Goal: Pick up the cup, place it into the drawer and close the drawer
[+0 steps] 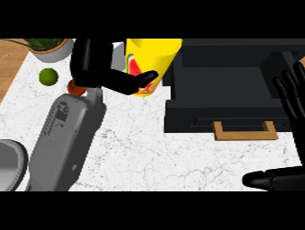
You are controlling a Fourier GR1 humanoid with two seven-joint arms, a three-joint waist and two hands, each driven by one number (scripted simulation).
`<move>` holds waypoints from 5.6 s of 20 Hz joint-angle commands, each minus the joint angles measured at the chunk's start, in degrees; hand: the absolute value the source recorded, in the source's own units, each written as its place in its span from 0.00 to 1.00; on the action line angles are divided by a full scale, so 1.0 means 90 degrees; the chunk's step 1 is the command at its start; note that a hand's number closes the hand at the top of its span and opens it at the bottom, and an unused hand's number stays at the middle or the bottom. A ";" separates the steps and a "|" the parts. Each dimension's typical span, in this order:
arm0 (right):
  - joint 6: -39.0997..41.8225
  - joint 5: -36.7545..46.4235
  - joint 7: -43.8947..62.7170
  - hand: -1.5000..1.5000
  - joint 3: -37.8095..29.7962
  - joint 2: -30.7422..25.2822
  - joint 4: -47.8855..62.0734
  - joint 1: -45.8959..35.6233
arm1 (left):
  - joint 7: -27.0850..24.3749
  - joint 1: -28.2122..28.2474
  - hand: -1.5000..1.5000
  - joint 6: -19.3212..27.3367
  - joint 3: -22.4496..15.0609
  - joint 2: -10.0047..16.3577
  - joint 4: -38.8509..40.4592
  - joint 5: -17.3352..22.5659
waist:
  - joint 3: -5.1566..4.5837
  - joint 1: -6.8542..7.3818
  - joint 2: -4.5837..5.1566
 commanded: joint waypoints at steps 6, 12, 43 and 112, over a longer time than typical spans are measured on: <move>0.0024 0.0128 -0.0137 0.00 -0.0011 -0.0041 0.0142 -0.0120 | 0.0493 -0.1376 1.00 0.0518 -0.0152 -0.0031 0.1070 -0.0090 | 0.0001 -0.0020 0.0008; 0.0268 -0.0471 0.0318 0.00 -0.0373 -0.0356 -0.0081 -0.0077 | 0.0235 -0.2130 1.00 0.0835 -0.0367 -0.0031 0.2251 -0.0066 | 0.0001 -0.0063 0.0010; 0.0276 0.0066 -0.0365 0.00 0.0350 0.0103 0.0359 -0.0317 | -0.0731 -0.3909 0.00 0.2073 -0.3502 -0.0032 0.6080 0.2273 | 0.0013 -0.0674 0.0156; -0.0661 0.6390 -0.2905 0.00 0.1824 -0.0636 0.6796 -0.2352 | -0.1061 0.3546 0.00 -0.0822 -0.0574 0.3350 -0.0760 0.3866 | 0.0001 0.0115 0.0018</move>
